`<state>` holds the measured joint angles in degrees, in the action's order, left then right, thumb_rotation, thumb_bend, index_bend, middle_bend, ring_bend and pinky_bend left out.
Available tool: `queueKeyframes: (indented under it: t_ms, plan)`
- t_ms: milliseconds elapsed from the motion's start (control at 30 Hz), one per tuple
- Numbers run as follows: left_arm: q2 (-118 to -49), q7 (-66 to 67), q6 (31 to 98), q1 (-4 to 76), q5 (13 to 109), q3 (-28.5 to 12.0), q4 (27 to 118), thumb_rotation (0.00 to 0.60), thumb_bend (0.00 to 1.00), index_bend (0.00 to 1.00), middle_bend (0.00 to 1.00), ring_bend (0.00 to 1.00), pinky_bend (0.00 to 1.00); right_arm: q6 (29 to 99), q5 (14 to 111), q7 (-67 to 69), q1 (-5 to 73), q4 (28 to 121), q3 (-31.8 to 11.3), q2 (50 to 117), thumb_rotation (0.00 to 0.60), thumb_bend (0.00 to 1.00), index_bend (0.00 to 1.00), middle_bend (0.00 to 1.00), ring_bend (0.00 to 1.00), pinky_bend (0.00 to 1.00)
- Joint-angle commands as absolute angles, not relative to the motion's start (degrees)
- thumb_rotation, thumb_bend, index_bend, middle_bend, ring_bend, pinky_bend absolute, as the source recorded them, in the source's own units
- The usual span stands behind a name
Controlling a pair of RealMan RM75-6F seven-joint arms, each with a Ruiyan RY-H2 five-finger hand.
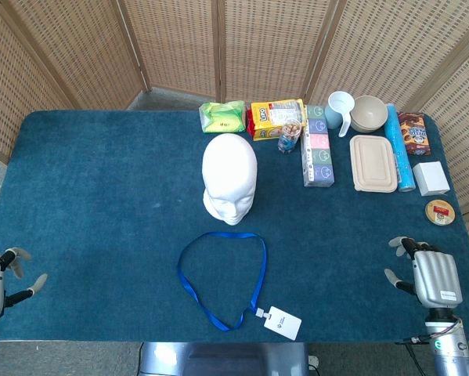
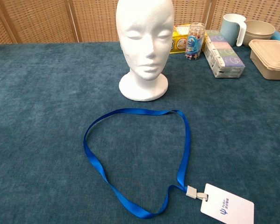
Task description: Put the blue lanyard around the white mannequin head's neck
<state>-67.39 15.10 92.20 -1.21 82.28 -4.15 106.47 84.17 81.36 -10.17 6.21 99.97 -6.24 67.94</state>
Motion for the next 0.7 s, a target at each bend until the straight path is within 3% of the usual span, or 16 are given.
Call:
queueKeyframes:
  t_ms: [33,267,467,567,700]
  plan:
    - [-67.2,15.0,92.2,-1.1,82.3,-4.2,106.8,0.502,0.19,0.47,0.66,0.50,0.36,83.9,81.3,-10.2,6.4,100.2,-6.3,68.0,0.600,0.23,0.39,0.49,0.50,0.48]
    - [-66.4,14.5,92.8,-0.8,83.2,-4.8,107.5,0.503,0.19,0.47,0.66,0.50,0.36,81.8,82.6,-10.8,8.4,102.7,-6.6,68.0,0.600,0.23,0.39,0.48,0.49,0.48]
    - [-64.3,12.0,90.4,0.4,80.2,-6.3,108.6,0.501,0.19,0.47,0.65,0.49,0.36,76.1,79.1,-18.3,12.9,107.5,-8.2,69.8,0.600,0.23,0.39,0.48,0.49,0.48]
    - [-64.4,12.3,89.7,0.9,80.1,-6.4,108.6,0.502,0.19,0.47,0.65,0.49,0.36,74.2,77.0,-21.2,14.5,108.5,-8.8,71.0,0.600,0.23,0.39,0.48,0.50,0.51]
    - [-64.8,13.4,88.0,2.3,79.6,-6.9,108.7,0.501,0.19,0.47,0.65,0.49,0.36,70.4,69.8,-30.7,18.9,109.1,-10.7,75.1,0.600,0.23,0.37,0.49,0.55,0.62]
